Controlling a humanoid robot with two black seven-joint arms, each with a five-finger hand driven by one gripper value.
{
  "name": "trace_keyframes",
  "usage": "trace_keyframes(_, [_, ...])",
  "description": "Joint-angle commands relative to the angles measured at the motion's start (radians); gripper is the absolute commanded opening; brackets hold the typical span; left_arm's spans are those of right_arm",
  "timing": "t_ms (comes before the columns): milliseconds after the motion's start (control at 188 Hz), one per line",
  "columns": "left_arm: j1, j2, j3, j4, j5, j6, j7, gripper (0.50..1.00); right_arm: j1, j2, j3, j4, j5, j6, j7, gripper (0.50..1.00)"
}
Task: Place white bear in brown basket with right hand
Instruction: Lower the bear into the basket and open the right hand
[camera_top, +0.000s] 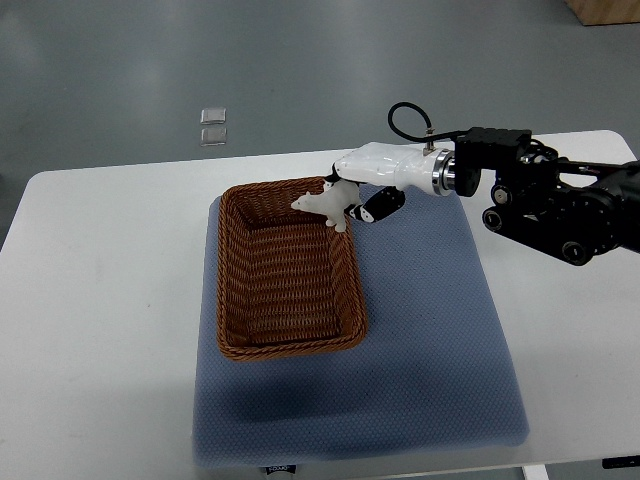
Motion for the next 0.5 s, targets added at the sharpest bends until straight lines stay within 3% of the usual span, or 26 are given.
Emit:
trace_keyframes(0, [0.000,0.000,0.000,0.000,0.000,0.000,-0.001,1.000,0.003,0.027,-0.035,0.000,-0.011,0.010,0.000,0.500])
trace_keyframes(117, [0.000,0.000,0.000,0.000,0.000,0.000,0.000,1.000,0.014,0.046,-0.061,-0.002,-0.021,0.013,0.000,0.511])
trace_keyframes(309, [0.000,0.000,0.000,0.000,0.000,0.000,0.000,1.000,0.017,0.050,-0.086,-0.002,-0.026,0.013,0.000,0.768])
trace_keyframes(496, [0.000,0.000,-0.001,0.000,0.000,0.000,0.000,1.000,0.016,0.050,-0.084,-0.003,-0.031,0.012,0.000,0.823])
